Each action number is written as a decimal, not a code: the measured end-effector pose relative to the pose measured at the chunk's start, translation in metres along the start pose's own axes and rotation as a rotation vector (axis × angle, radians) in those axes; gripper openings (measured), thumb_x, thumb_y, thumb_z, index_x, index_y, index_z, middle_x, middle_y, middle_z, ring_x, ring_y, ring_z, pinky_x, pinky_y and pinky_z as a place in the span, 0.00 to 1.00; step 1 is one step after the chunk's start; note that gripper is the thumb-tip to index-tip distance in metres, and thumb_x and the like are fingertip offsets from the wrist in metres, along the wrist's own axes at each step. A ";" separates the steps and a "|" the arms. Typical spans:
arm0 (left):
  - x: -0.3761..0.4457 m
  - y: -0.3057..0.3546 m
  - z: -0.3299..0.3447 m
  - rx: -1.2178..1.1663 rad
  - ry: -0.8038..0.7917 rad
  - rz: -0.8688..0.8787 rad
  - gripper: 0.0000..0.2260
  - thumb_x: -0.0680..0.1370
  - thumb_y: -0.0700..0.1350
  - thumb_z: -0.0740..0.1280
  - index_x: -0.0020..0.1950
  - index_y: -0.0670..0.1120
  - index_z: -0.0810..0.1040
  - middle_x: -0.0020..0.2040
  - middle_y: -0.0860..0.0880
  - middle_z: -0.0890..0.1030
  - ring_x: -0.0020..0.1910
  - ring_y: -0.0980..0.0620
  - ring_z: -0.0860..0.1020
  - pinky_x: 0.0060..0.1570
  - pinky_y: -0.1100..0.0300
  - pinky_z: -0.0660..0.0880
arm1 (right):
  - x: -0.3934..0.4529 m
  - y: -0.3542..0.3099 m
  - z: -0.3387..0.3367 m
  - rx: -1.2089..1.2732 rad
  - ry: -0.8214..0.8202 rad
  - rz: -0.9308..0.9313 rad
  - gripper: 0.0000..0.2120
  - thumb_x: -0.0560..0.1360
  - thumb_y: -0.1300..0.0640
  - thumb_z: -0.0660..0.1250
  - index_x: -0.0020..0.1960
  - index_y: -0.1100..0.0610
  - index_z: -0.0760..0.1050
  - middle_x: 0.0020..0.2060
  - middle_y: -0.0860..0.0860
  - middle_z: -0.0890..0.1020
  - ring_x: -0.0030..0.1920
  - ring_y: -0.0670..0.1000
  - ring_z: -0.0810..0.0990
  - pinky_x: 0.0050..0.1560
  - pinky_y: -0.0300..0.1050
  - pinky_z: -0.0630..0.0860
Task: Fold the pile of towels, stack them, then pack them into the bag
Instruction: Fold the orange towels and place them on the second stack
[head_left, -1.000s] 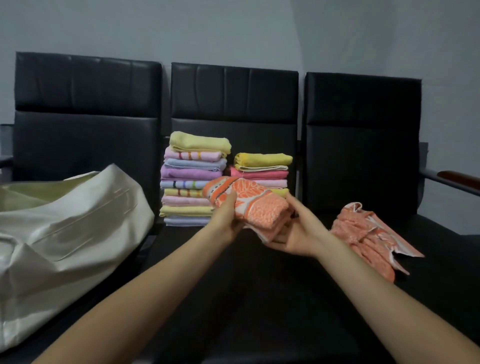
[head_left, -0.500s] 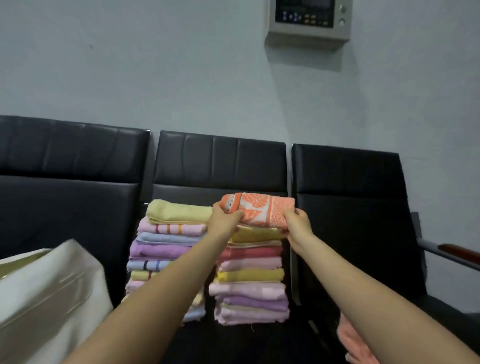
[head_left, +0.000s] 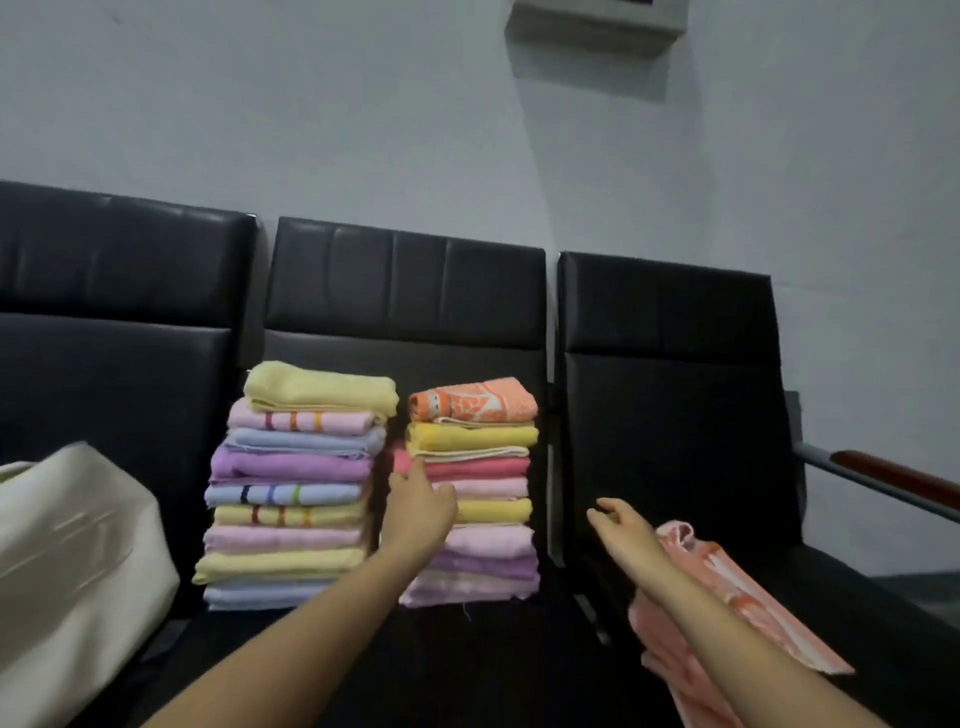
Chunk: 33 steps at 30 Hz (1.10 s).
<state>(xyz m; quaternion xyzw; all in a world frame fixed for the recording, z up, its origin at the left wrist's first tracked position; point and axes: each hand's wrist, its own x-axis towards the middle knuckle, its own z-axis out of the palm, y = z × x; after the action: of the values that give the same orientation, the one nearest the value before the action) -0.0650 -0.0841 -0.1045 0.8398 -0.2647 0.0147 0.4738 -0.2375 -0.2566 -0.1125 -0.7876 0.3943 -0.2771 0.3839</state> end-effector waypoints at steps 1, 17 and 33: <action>-0.014 -0.004 0.009 0.001 -0.028 0.016 0.21 0.79 0.45 0.60 0.72 0.42 0.66 0.68 0.38 0.69 0.64 0.38 0.72 0.61 0.53 0.68 | -0.006 0.024 -0.012 -0.107 0.047 0.012 0.20 0.79 0.49 0.61 0.69 0.56 0.71 0.64 0.56 0.76 0.63 0.55 0.75 0.60 0.46 0.72; -0.156 -0.020 0.132 -0.011 -0.275 0.227 0.08 0.80 0.49 0.63 0.55 0.53 0.80 0.48 0.56 0.76 0.48 0.59 0.75 0.43 0.67 0.67 | -0.050 0.153 -0.050 -0.475 0.083 0.096 0.15 0.76 0.45 0.63 0.58 0.52 0.76 0.63 0.54 0.73 0.63 0.58 0.71 0.63 0.53 0.69; -0.132 0.055 0.008 -1.288 -0.720 -0.329 0.28 0.78 0.64 0.59 0.68 0.46 0.74 0.65 0.40 0.77 0.63 0.39 0.77 0.61 0.43 0.73 | -0.116 -0.050 -0.053 0.654 -0.262 -0.202 0.17 0.74 0.59 0.69 0.62 0.52 0.75 0.56 0.52 0.80 0.55 0.51 0.81 0.52 0.43 0.78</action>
<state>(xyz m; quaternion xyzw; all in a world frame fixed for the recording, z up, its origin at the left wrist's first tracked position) -0.2059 -0.0564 -0.1021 0.3784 -0.2305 -0.4890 0.7514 -0.3182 -0.1607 -0.0581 -0.6870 0.1524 -0.3220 0.6334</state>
